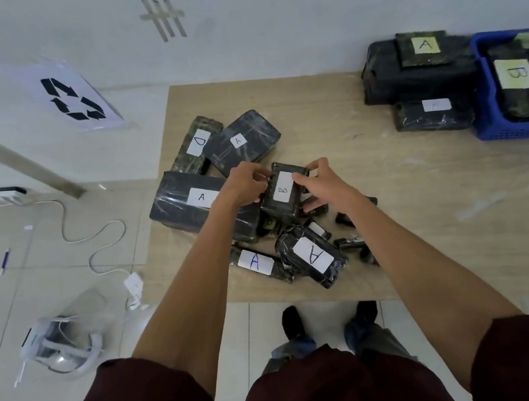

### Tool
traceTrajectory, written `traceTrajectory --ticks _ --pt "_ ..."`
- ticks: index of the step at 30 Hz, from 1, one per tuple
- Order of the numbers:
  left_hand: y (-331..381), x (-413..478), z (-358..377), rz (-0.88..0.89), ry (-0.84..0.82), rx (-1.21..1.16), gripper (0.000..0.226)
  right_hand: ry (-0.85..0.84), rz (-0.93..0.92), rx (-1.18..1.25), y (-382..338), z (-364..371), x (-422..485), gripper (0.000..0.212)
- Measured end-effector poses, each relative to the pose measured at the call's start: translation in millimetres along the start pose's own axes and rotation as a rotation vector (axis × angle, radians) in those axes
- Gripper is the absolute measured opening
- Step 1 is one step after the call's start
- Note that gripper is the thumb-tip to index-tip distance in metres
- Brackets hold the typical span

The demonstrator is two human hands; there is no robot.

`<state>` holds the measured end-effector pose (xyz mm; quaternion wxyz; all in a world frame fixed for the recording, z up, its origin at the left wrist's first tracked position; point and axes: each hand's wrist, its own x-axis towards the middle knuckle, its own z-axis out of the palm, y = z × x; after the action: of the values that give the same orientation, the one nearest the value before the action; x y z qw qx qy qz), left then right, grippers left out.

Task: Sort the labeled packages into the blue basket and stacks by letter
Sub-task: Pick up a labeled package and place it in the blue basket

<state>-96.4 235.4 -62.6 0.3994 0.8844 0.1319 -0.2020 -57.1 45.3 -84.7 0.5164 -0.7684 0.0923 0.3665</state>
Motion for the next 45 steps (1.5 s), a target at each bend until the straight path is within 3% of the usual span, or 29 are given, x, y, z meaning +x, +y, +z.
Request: traceTrajectory --ticks 4,9,13,16,22,28,32,39,42,45 --pt "6 1 7 0.007 -0.007 -0.009 0.036 0.012 0.006 0.050 9 -2 -6 0.053" --pt "13 3 12 0.081 -0.048 0.016 0.036 0.074 -0.004 0.126 21 -7 -13 0.032" --pt "15 7 19 0.093 -0.079 -0.044 0.031 0.106 0.000 0.269 29 -16 -13 0.033" --pt "19 7 29 0.082 -0.010 -0.090 0.031 0.135 0.005 0.379 35 -27 -14 0.031" --pt "53 9 56 0.045 0.005 -0.454 0.045 0.075 -0.058 0.683 35 -60 -33 0.031" --pt "118 11 74 0.143 -0.051 -0.706 0.033 0.087 -0.161 0.372 28 -112 -51 0.063" --pt "155 12 90 0.198 -0.109 -0.690 0.035 0.128 -0.320 0.294 15 -154 -58 0.056" --pt "220 19 113 0.213 -0.048 -0.653 0.029 0.152 -0.397 0.210 -2 -216 -61 0.039" --pt "242 24 122 0.226 -0.014 -0.652 0.027 0.160 -0.420 0.226 -3 -236 -57 0.038" --pt "260 28 130 0.231 0.022 -0.656 0.025 0.143 -0.434 0.235 -5 -253 -56 0.051"
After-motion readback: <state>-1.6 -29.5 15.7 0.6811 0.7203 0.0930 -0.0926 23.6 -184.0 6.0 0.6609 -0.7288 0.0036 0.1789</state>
